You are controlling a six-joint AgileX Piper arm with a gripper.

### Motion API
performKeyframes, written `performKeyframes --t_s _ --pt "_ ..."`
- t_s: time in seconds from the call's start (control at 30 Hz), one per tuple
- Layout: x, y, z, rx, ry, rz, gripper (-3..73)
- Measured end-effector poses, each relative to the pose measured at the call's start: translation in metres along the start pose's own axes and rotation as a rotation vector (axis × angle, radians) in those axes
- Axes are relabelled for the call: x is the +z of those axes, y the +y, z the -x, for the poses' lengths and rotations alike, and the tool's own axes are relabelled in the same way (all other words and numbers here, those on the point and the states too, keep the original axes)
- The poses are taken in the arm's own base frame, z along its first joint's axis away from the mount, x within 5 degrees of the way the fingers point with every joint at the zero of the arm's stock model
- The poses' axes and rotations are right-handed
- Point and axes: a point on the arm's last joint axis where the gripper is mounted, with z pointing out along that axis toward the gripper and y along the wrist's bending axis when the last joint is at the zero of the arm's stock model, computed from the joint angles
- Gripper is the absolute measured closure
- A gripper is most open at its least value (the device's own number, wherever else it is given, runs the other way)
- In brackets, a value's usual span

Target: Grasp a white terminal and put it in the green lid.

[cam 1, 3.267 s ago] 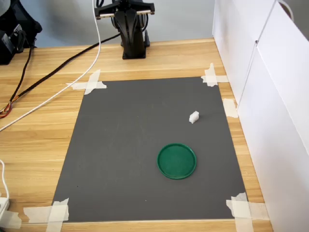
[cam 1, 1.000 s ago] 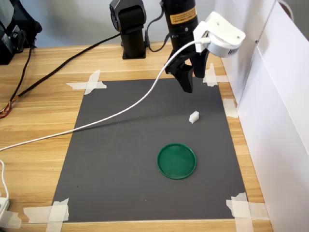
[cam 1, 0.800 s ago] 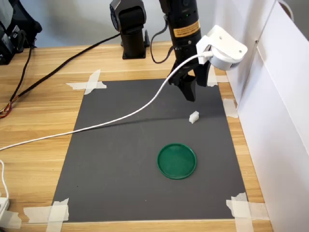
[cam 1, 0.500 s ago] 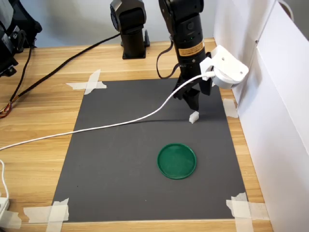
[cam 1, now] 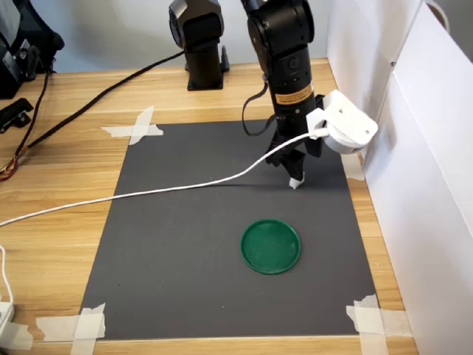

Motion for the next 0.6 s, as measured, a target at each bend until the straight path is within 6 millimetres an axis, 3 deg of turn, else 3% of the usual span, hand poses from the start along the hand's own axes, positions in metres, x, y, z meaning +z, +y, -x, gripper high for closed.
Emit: performKeyframes --t_s 0.23,0.6 --pt "-0.003 0.0 -0.002 -0.018 0.016 -0.007 8.8" --pt "-0.042 -0.007 0.014 -0.077 -0.021 -0.077 8.8"
